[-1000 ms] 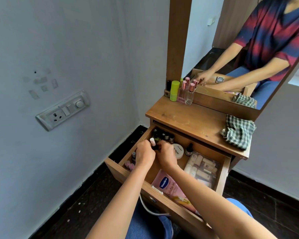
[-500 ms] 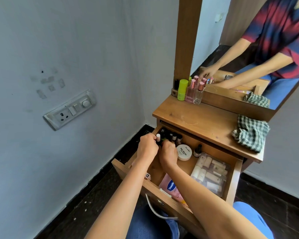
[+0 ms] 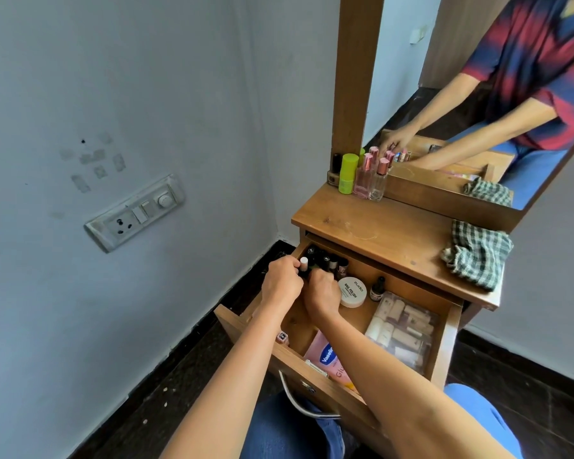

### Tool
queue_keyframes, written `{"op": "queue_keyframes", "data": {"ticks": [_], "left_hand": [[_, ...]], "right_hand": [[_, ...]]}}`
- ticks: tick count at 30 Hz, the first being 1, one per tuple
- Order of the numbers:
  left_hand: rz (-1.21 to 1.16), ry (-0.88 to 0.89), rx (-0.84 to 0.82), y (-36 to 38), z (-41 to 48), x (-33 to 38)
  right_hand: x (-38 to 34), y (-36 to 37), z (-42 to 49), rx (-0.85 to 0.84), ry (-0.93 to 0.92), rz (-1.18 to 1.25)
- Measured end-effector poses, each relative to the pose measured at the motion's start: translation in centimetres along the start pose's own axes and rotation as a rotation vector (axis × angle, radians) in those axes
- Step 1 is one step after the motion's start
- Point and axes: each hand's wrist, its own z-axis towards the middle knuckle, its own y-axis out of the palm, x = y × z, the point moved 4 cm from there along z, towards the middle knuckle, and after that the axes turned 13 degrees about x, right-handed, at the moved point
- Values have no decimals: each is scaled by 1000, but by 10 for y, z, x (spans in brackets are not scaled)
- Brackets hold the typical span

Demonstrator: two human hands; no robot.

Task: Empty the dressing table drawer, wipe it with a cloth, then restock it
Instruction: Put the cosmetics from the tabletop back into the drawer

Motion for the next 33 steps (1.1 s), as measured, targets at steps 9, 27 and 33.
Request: {"op": "queue_keyframes", "data": {"ticks": [9, 27, 33], "left_hand": [[-25, 5, 56, -14, -8, 14], [-227, 377, 239, -24, 106, 129], [-106, 502, 206, -5, 147, 150]], "right_hand": [[14, -65, -13, 142, -210, 162], [20, -132, 111, 388, -170, 196], [21, -124, 123, 489, -204, 210]]}}
